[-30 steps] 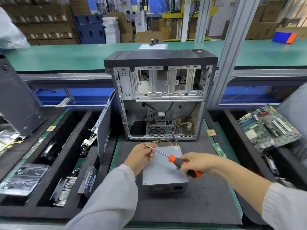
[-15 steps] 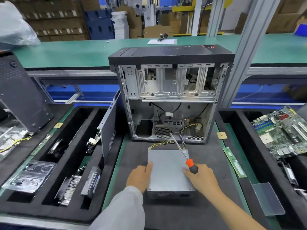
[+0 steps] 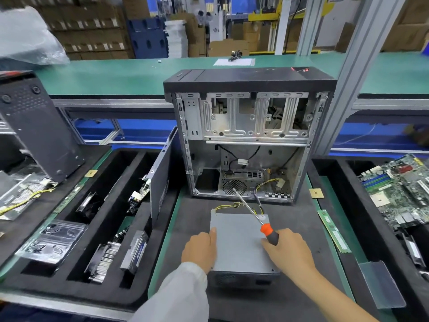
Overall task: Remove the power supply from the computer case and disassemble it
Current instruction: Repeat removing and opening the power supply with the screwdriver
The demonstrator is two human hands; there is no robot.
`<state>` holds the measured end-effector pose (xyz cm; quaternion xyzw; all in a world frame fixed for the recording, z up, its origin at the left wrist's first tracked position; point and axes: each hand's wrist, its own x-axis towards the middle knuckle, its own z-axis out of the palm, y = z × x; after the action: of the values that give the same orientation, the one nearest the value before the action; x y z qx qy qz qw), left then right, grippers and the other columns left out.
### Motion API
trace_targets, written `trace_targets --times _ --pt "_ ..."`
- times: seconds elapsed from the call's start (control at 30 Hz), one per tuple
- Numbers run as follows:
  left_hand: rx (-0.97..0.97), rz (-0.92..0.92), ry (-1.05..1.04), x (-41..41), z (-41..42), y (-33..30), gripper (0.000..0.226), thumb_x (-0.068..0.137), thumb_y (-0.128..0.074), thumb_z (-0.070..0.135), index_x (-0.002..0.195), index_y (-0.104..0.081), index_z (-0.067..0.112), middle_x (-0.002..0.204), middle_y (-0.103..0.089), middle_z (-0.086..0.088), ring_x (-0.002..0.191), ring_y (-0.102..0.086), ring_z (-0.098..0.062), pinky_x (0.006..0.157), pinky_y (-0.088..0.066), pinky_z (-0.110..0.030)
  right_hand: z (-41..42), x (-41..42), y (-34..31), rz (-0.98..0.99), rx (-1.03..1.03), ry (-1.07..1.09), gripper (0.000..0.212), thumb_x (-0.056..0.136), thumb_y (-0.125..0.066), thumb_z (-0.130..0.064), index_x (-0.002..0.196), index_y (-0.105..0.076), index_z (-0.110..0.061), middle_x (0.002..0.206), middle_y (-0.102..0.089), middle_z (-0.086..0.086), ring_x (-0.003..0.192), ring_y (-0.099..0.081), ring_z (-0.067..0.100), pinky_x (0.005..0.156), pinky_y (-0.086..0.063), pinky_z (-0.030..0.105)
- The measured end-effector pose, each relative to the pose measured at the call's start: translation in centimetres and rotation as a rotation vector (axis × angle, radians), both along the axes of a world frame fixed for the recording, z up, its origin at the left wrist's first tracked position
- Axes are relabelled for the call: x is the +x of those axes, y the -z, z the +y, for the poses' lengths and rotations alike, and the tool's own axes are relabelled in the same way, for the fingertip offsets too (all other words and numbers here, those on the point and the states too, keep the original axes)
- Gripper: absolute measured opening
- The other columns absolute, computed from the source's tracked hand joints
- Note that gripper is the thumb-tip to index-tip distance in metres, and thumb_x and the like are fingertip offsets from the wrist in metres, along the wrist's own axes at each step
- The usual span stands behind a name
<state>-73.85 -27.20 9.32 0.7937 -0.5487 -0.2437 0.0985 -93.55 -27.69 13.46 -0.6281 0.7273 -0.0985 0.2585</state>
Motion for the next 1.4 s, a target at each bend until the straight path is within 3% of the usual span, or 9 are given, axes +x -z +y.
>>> trace_targets --times 0.3,0.5,0.77,0.9,0.97,1.13,1.23,1.37,1.4 --pt "0.004 0.029 0.061 -2.6 -0.9 -2.0 0.051 0.107 -0.022 0.037 0.093 -0.059 0.005 0.103 -0.065 -0.015 0.095 -0.06 -0.034 0.078 -0.045 -0.034 -0.4 -1.9 -1.0 0.022 -0.068 0.094 0.025 0.09 -0.051 -0.028 0.068 -0.049 -0.017 0.073 -0.06 0.007 0.074 -0.059 0.032 0.058 -0.041 0.029" --pt "-0.036 0.045 0.061 -2.3 -1.4 -3.7 0.053 0.106 -0.021 0.04 0.066 -0.043 0.011 0.07 -0.05 -0.003 0.075 -0.05 -0.028 0.073 -0.042 -0.032 -1.3 -2.2 -2.2 0.063 -0.104 0.048 0.03 0.09 -0.051 -0.032 0.066 -0.045 -0.013 0.068 -0.055 0.006 0.069 -0.057 0.031 0.055 -0.038 0.029" --pt "-0.098 0.102 0.038 -1.0 -1.6 -6.1 0.049 0.106 -0.026 0.037 0.072 -0.046 0.007 0.084 -0.062 -0.014 0.086 -0.062 -0.036 0.081 -0.052 -0.039 -0.8 -1.6 -5.7 0.124 -0.222 -0.072 0.033 0.09 -0.052 -0.033 0.064 -0.042 -0.015 0.065 -0.051 0.004 0.065 -0.054 0.029 0.051 -0.033 0.029" --pt "-0.216 0.127 -0.058 1.3 -2.6 -8.5 0.051 0.104 -0.029 0.041 0.091 -0.059 0.003 0.1 -0.062 -0.017 0.097 -0.058 -0.036 0.087 -0.047 -0.039 -0.4 0.0 -8.3 0.123 -0.358 -0.314 0.029 0.09 -0.052 -0.056 0.104 -0.051 -0.03 0.074 -0.054 -0.005 0.074 -0.057 0.022 0.055 -0.038 0.031" --pt "-0.221 0.146 -0.09 2.7 -3.2 -9.4 0.047 0.104 -0.032 0.042 0.095 -0.059 0.004 0.111 -0.061 -0.02 0.105 -0.056 -0.037 0.094 -0.044 -0.04 -0.5 0.9 -9.0 0.168 -0.349 -0.48 0.063 0.087 -0.049 -0.064 0.142 -0.029 -0.039 0.093 -0.057 -0.006 0.092 -0.057 0.021 0.066 -0.042 0.033" --pt "-0.164 0.113 -0.116 7.1 -3.8 -10.5 0.052 0.103 -0.037 0.046 0.086 -0.055 -0.001 0.108 -0.063 -0.025 0.1 -0.058 -0.038 0.082 -0.043 -0.035 -1.2 3.1 -8.9 0.145 -0.26 -0.732 0.067 0.087 -0.056 -0.058 0.145 -0.025 -0.046 0.112 -0.051 -0.009 0.112 -0.051 0.018 0.082 -0.041 0.031" --pt "-0.149 0.148 -0.147 9.3 -3.5 -11.1 0.051 0.102 -0.039 0.044 0.07 -0.047 0.006 0.081 -0.058 -0.017 0.081 -0.052 -0.03 0.07 -0.036 -0.032 -1.4 4.4 -7.8 0.182 -0.474 -0.669 0.052 0.09 -0.057 -0.036 0.14 -0.039 -0.042 0.112 -0.063 -0.006 0.105 -0.059 0.022 0.08 -0.046 0.032" --pt "-0.153 0.332 -0.177 11.5 -2.0 -10.6 0.038 0.104 -0.031 0.042 0.083 -0.051 0.018 0.072 -0.049 -0.003 0.066 -0.046 -0.019 0.069 -0.034 -0.028 -3.3 5.3 -7.7 -0.18 -0.547 -0.517 0.006 0.084 -0.064 -0.017 0.083 -0.065 -0.023 0.053 -0.054 -0.011 0.054 -0.051 0.01 0.053 -0.036 0.029" --pt "-0.168 0.427 -0.21 11.6 -1.5 -10.5 0.045 0.103 -0.032 0.047 0.073 -0.048 0.017 0.063 -0.046 0.0 0.054 -0.042 -0.017 0.061 -0.033 -0.028 -4.0 5.5 -7.7 -0.224 -0.521 -0.479 0.015 0.085 -0.063 -0.015 0.071 -0.061 -0.021 0.047 -0.045 -0.011 0.047 -0.042 0.008 0.05 -0.031 0.029"
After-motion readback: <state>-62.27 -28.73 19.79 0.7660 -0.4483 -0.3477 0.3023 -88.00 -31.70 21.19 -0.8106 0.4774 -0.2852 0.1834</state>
